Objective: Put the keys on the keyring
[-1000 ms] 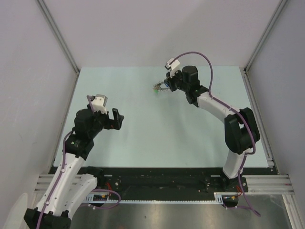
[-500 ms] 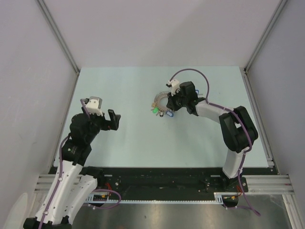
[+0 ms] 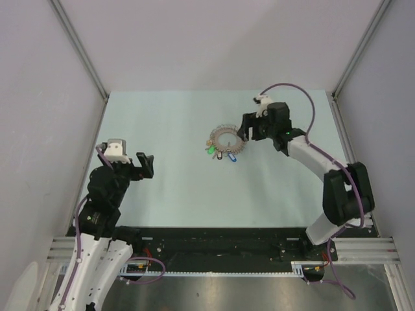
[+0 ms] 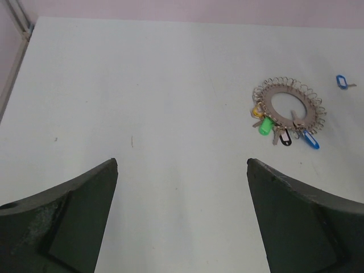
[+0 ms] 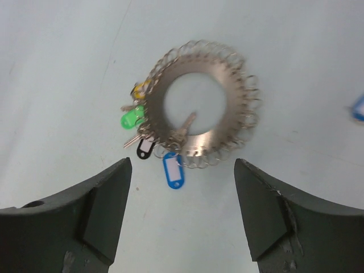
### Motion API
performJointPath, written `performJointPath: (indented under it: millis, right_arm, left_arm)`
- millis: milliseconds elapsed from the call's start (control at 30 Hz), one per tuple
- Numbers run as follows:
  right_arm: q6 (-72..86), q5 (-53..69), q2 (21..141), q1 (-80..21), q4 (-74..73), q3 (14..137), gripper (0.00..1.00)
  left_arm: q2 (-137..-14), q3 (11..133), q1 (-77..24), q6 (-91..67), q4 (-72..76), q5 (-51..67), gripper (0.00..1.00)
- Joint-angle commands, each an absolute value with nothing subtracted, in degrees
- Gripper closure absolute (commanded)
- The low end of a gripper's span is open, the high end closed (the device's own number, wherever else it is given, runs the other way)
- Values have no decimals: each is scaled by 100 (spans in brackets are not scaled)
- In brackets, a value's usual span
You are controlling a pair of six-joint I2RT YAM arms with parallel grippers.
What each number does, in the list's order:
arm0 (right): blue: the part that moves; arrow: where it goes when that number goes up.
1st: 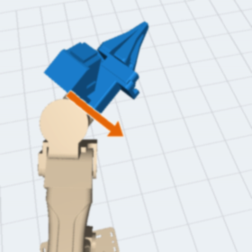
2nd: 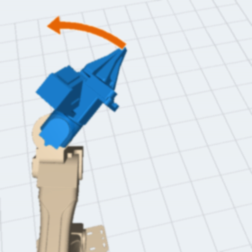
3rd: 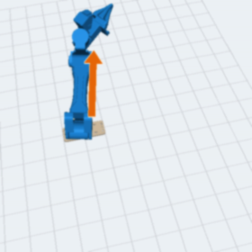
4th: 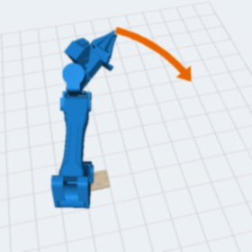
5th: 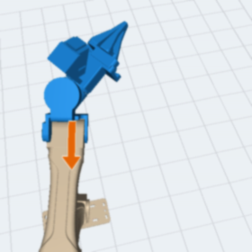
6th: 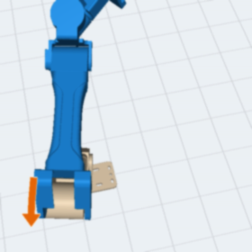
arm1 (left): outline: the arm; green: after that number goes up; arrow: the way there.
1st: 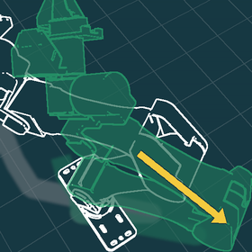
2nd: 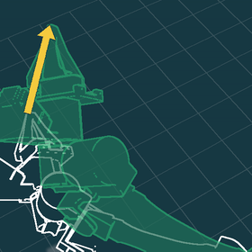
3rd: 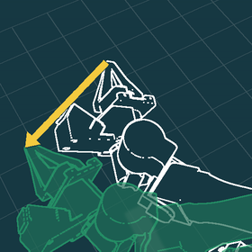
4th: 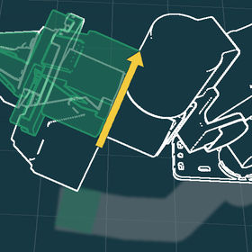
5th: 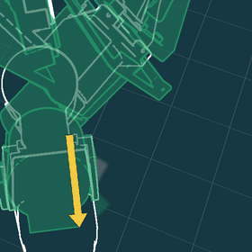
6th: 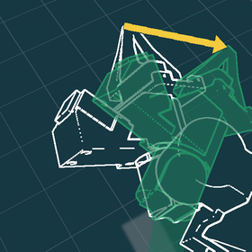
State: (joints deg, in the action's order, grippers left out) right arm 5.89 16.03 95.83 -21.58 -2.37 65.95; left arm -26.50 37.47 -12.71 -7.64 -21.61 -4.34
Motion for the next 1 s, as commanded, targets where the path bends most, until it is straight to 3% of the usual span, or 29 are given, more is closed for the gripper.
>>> performJointPath:
  millis: [0,200,233,600,967]
  right_arm:
    - [1151,669,8334,-1872,-676,6399,22]
    - [1099,-772,6278,-1767,-844,5679,9]
    - [1073,-1034,6023,-1758,-844,5626,1]
    - [1195,-1441,2473,-1828,314,4211,0]
    - [782,-1397,1626,-2170,-606,3718,0]
  left_arm:
    - [-2330,3691,-1222,-1063,-2153,-1054,0]
    - [-1767,3586,-1222,-1072,-1978,-1370,0]
    - [-1671,3551,-1222,-1090,-1943,-1406,0]
    - [-853,3366,-1222,-1116,-1776,-1872,0]
    - [-326,3226,-1213,-1037,-1697,-2004,0]
